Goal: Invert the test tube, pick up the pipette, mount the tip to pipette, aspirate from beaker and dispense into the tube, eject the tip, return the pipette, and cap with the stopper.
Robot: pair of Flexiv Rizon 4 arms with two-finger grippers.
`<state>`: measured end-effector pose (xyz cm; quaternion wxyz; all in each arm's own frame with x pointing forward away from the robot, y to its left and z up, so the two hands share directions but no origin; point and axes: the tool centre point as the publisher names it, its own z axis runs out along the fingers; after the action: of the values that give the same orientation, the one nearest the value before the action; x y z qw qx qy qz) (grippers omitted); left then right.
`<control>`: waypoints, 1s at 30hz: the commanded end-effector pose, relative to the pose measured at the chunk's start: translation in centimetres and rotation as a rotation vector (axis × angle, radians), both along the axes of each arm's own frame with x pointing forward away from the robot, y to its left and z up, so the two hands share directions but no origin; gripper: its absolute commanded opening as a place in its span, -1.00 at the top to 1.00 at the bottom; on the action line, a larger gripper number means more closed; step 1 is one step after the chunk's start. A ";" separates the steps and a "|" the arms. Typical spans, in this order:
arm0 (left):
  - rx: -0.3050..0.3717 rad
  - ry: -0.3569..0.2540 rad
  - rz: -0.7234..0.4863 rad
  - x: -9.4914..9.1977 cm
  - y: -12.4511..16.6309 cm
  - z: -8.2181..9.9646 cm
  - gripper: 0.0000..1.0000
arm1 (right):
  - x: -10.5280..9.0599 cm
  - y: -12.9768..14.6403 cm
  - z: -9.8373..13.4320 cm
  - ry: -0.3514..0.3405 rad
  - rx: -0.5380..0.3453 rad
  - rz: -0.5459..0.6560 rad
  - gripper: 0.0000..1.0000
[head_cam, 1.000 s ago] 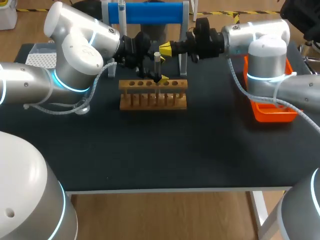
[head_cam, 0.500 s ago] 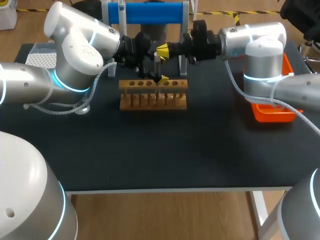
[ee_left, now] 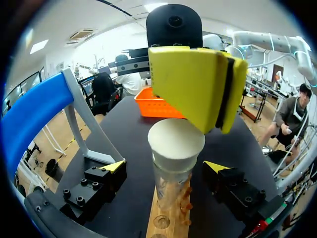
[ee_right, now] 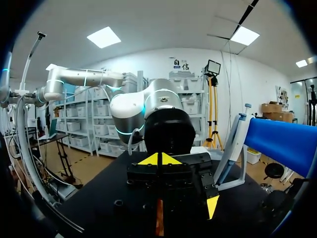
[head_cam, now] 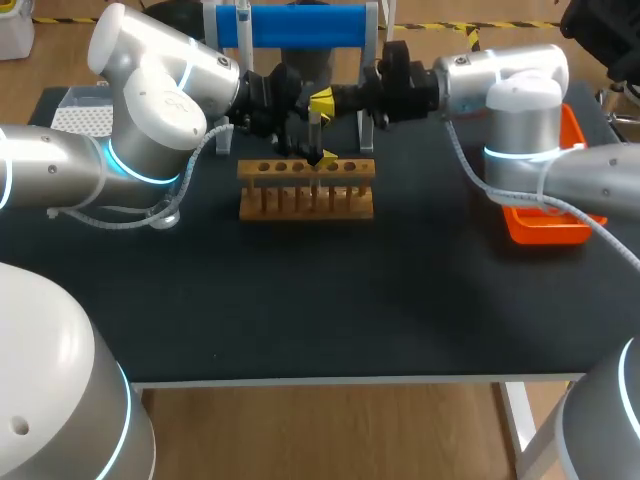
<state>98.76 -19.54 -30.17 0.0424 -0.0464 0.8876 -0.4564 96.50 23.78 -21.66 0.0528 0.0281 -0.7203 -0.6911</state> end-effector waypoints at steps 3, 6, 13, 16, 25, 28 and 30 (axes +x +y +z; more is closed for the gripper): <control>0.003 0.002 -0.002 0.1 0.0 0.0 -1.00 | 0.3 0.2 -0.3 0.004 0.001 -0.002 1.00; 0.003 0.002 -0.002 0.1 0.0 0.0 -1.00 | 0.4 0.3 -0.4 0.005 0.001 -0.003 1.00; 0.003 0.002 -0.002 0.1 0.0 0.0 -1.00 | 0.7 0.4 -0.6 0.008 -0.003 -0.006 1.00; 0.003 0.002 -0.002 0.1 0.0 0.0 -1.00 | 0.7 0.5 -0.8 0.011 -0.003 -0.004 1.00; 0.003 0.002 -0.002 0.1 0.0 0.0 -1.00 | 0.9 0.5 -1.7 0.022 -0.013 -0.005 1.00; 0.003 0.002 -0.002 0.1 0.0 0.0 -1.00 | 0.9 0.5 -2.0 0.027 -0.016 -0.006 1.00; 0.003 0.002 -0.002 0.1 0.0 0.0 -1.00 | 0.9 0.5 -2.2 0.028 -0.019 -0.005 1.00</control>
<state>98.76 -19.54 -30.17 0.0424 -0.0464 0.8876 -0.4564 97.29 24.19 -22.71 0.0603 0.0160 -0.7251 -0.6858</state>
